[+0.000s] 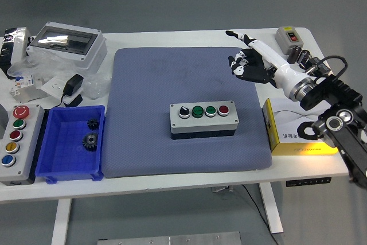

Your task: Pick up the button,place it on the desk,press the button,press the button

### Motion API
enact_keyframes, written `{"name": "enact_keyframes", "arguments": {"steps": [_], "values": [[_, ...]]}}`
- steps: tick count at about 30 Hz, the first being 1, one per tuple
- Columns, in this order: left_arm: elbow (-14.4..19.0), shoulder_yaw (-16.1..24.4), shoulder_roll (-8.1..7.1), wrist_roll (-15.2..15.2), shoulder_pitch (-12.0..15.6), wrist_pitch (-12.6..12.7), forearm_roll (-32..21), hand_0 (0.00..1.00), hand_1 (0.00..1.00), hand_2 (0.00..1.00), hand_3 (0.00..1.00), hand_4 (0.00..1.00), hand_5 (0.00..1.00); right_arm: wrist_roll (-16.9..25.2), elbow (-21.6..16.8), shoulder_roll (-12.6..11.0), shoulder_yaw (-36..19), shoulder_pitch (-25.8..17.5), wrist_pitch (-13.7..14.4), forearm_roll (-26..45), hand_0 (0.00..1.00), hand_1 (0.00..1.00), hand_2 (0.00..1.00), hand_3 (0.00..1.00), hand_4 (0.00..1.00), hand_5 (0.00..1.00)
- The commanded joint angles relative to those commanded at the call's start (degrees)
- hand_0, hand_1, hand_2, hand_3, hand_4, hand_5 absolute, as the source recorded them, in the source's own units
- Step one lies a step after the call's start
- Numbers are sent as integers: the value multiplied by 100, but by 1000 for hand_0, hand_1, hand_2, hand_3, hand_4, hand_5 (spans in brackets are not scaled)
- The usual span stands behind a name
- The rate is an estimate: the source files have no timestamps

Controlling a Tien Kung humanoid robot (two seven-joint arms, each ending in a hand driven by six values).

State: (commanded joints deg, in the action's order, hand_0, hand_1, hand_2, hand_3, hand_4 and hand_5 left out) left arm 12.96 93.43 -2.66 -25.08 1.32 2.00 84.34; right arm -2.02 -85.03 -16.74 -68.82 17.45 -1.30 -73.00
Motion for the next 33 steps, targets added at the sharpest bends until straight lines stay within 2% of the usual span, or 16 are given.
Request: {"name": "enact_keyframes", "arguments": {"steps": [2,3,8,9,11,14,15,20,21,22,26,27,32,33], "values": [[-3,15,-3,6,-30,-6,32,695,643,589,645,654,233,368,27,163,68,-280,369,171,75,216,482,950,457,204],[-3,23,-6,5,-42,-10,52,695,643,602,659,670,310,545,43,200,120,-414,544,254,414,455,622,899,743,466],[7,59,-64,-23,-116,-10,104,695,643,602,659,670,310,1354,240,174,388,-795,1299,659,414,455,622,899,743,466],[2,52,-86,-12,-141,-7,90,695,643,595,652,655,260,1490,295,162,420,-830,1422,771,635,686,724,733,747,478],[-7,34,-119,8,-183,-1,55,695,643,595,652,655,260,1730,384,152,451,-876,1583,981,635,686,724,733,747,478],[-20,14,-168,37,-242,1,23,695,643,595,652,655,260,2022,537,176,402,-911,1557,1373,635,686,724,733,747,478],[-22,10,-178,43,-252,-1,19,695,643,597,652,653,252,2073,573,184,375,-916,1529,1490,811,800,809,750,812,597],[-19,16,-234,28,-264,-8,46,695,643,597,652,653,252,2227,709,203,151,-942,1377,2097,811,800,809,750,812,597],[-18,16,-248,26,-261,-8,49,695,643,598,652,656,269,2242,722,199,100,-950,1351,2199,821,801,816,770,832,650],[-17,20,-259,24,-259,-8,55,695,643,598,652,656,269,2250,732,193,59,-956,1333,2266,821,801,816,770,832,650],[-20,26,-297,30,-263,-14,75,695,643,598,652,656,269,2263,766,180,-67,-972,1280,2446,821,801,816,770,832,650],[-21,29,-303,32,-266,-16,81,695,643,601,656,671,309,2263,771,184,-91,-976,1266,2484,813,788,805,764,829,643],[-32,-11,-316,68,-262,-13,25,695,643,601,656,671,309,2254,768,210,-156,-985,1213,2612,813,788,805,764,829,643],[-35,-25,-318,82,-256,-9,2,694,643,601,656,671,310,2254,761,213,-160,-986,1211,2617,798,771,786,755,841,668]]}}
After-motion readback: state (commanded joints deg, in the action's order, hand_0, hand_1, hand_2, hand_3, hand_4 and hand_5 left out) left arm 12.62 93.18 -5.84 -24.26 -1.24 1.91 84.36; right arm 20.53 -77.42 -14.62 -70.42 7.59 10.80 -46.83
